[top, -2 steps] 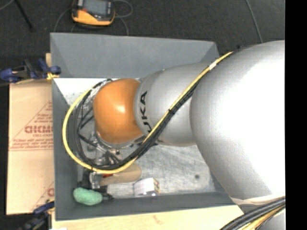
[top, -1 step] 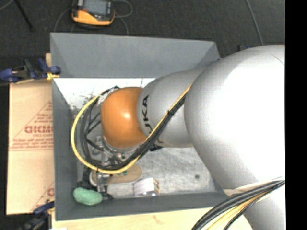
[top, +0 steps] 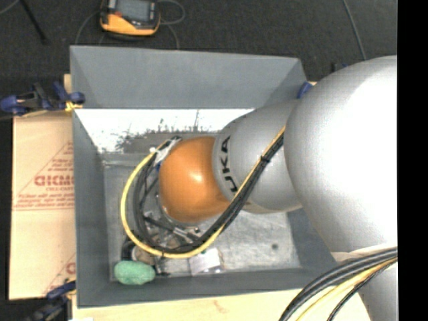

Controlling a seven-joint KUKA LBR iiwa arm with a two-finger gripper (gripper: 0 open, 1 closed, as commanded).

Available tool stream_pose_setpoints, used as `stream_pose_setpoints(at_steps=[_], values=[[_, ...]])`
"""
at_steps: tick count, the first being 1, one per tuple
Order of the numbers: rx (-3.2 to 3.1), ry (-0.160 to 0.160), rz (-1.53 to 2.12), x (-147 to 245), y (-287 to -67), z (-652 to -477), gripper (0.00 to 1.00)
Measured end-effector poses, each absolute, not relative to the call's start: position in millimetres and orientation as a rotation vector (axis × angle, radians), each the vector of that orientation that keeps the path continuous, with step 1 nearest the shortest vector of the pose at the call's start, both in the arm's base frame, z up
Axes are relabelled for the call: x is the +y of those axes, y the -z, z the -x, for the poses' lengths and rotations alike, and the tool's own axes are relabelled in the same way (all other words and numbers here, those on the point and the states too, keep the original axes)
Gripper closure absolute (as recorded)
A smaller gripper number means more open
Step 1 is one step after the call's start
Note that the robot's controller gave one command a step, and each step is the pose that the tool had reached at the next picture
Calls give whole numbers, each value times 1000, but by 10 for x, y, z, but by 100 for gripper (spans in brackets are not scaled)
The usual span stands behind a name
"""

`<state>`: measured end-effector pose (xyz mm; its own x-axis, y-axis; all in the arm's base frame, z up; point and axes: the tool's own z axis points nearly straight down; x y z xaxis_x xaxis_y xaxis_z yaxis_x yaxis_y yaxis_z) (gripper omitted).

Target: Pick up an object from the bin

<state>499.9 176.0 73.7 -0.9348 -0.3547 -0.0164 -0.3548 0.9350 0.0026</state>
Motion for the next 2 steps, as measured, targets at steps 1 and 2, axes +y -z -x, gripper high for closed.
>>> stream_pose_setpoints(at_steps=[1, 2], values=[[3075, -9, 562, 1761, -737, -4999, 100], [3074, -11, 552, 1749, -739, -4982, 100]])
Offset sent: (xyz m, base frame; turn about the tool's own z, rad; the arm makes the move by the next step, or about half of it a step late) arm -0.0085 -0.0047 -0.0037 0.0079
